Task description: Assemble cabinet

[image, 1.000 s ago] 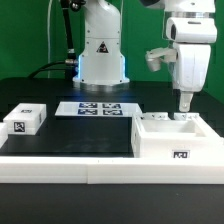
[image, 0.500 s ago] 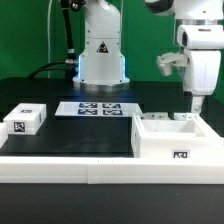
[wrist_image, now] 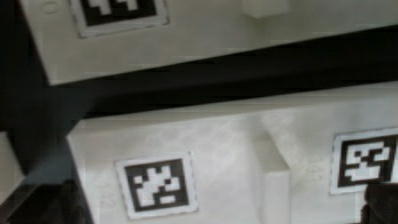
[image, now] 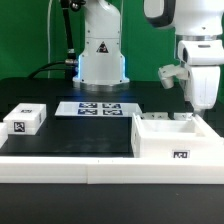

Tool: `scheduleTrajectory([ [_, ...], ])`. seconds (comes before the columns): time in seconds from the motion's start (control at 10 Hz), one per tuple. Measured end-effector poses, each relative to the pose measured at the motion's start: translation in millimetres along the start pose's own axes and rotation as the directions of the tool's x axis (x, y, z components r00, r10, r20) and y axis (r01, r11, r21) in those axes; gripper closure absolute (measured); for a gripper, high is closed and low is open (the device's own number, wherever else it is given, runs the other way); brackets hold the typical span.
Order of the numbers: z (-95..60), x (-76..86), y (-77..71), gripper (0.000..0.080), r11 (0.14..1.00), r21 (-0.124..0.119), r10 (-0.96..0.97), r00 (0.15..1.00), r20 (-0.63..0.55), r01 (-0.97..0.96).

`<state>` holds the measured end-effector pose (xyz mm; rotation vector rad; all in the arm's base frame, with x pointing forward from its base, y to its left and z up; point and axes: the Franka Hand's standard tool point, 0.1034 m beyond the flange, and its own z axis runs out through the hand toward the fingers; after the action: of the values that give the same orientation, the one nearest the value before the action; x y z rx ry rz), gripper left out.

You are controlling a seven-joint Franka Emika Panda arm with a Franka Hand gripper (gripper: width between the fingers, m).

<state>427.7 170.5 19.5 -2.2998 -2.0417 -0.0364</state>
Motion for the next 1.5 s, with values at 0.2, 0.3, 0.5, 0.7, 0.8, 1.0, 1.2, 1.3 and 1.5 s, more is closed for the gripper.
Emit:
scheduleTrajectory([
  [0.2,2.3,-0.9,-0.3,0.0011,1.000,0.004,0.002,1.000,0.000,-0.002],
  [0.3,3.3,-2.5,-0.3,0.0168,1.000,0.007,0.006,1.000,0.001,-0.006],
  [0.5,4.1,-2.9,-0.7,0.0340,1.000,0.008,0.006,1.000,0.001,-0.006],
  [0.7,5.9,-3.2,-1.8,0.0520,1.000,0.011,0.007,1.000,0.001,-0.007],
  [0.8,5.8,-3.2,-1.7,0.0710,1.000,0.011,0.007,1.000,0.001,-0.007],
  [1.0,5.4,-3.0,-1.2,0.0732,1.000,0.009,0.007,1.000,0.000,-0.007],
  [1.2,5.4,-3.0,-1.2,0.0731,1.000,0.009,0.007,1.000,0.000,-0.007],
  [1.3,5.4,-3.0,-1.2,0.0731,1.000,0.009,0.007,1.000,0.000,-0.007],
  [1.5,-3.7,-4.9,-0.5,0.0731,1.000,0.008,0.026,1.000,0.012,-0.027],
])
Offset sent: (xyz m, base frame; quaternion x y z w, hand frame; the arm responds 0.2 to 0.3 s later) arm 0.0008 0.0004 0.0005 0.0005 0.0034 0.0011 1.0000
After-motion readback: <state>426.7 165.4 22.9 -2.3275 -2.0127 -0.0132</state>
